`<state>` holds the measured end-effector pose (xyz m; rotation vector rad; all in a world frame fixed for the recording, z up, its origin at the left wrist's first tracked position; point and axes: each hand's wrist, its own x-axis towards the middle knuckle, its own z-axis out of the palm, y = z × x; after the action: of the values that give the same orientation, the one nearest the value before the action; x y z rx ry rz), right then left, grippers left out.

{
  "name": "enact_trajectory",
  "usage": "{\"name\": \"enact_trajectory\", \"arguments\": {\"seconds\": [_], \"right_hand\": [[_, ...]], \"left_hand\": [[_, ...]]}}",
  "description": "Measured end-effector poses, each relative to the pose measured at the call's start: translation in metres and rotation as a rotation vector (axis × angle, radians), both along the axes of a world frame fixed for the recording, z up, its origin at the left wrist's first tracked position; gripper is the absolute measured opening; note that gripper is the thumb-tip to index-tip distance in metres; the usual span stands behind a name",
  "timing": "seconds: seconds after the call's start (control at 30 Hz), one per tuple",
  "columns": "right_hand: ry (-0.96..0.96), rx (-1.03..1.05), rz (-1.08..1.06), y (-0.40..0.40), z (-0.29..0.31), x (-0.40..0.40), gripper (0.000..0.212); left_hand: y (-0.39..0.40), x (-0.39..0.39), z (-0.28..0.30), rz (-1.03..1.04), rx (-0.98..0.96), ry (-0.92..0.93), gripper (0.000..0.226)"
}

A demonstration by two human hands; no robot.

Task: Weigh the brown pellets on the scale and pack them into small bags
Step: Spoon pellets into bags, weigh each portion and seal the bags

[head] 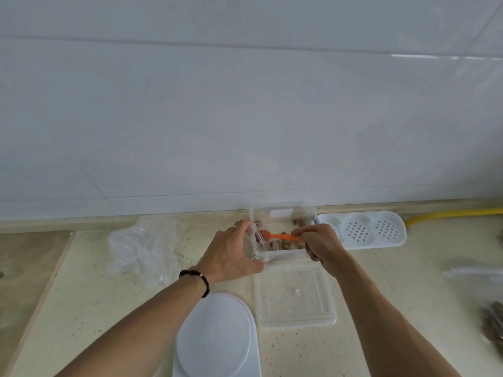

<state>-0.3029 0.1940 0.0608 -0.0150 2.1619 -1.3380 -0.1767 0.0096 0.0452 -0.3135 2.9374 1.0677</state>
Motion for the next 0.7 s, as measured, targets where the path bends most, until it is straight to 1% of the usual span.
{"name": "enact_trajectory", "arguments": {"seconds": [0.13, 0.2, 0.3, 0.43, 0.5, 0.57, 0.7], "right_hand": [[-0.11, -0.114, -0.135, 0.012, 0.004, 0.003, 0.031], [-0.133, -0.165, -0.201, 0.017, 0.008, 0.005, 0.03], [-0.112, -0.2, -0.263, 0.025, 0.016, 0.006, 0.029], [-0.022, -0.225, -0.273, 0.033, 0.04, 0.008, 0.029], [0.051, -0.211, -0.246, 0.036, 0.053, 0.009, 0.029], [0.154, -0.16, -0.16, 0.036, 0.065, 0.012, 0.03], [0.48, 0.085, 0.18, 0.028, 0.08, 0.027, 0.032]], "left_hand": [[0.001, 0.0, 0.0, 0.014, 0.001, 0.001, 0.076], [0.001, 0.001, -0.001, 0.028, 0.01, -0.001, 0.075], [0.003, 0.001, 0.001, 0.051, 0.011, -0.003, 0.071], [0.004, 0.0, 0.006, 0.083, 0.026, -0.029, 0.076], [0.005, -0.003, 0.011, 0.129, 0.037, -0.021, 0.079], [0.007, -0.007, 0.016, 0.153, 0.008, -0.012, 0.081], [0.012, -0.011, 0.023, 0.169, -0.02, 0.011, 0.079]]}}
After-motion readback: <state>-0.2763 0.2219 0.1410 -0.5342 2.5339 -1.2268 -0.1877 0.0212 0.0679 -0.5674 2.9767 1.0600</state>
